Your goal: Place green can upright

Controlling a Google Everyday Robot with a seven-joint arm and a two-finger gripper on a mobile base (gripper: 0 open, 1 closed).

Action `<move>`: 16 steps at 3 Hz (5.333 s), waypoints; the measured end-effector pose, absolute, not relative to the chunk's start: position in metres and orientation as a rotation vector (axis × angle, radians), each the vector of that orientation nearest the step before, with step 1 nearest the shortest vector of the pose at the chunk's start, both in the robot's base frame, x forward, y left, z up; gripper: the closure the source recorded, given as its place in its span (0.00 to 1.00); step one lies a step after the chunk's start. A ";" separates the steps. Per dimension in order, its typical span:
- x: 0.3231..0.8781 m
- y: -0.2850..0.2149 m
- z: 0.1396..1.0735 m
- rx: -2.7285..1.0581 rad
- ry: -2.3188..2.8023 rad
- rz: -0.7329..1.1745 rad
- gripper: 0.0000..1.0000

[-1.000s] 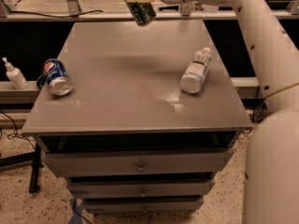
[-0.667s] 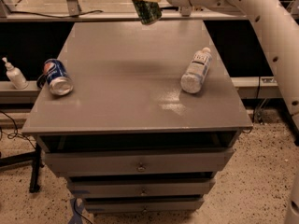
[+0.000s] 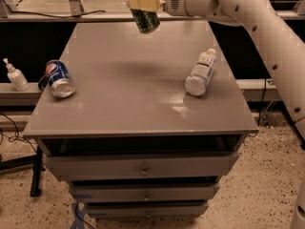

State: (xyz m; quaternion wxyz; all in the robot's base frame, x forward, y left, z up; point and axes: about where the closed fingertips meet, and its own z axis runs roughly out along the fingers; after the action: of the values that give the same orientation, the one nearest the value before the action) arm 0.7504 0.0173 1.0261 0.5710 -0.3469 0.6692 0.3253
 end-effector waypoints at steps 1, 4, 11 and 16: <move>0.741 0.018 1.012 -0.841 1.525 0.737 1.00; 0.699 0.051 0.923 -0.762 1.509 0.751 1.00; 0.696 0.096 0.899 -0.610 1.486 0.792 1.00; 0.599 -0.025 0.980 -0.426 1.385 0.580 0.86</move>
Offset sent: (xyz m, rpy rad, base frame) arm -0.0547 0.0146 -0.0879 0.0205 -0.1103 -0.0183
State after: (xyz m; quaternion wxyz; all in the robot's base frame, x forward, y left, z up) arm 0.5989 -0.0245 0.9800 0.7107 -0.1920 0.6242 0.2615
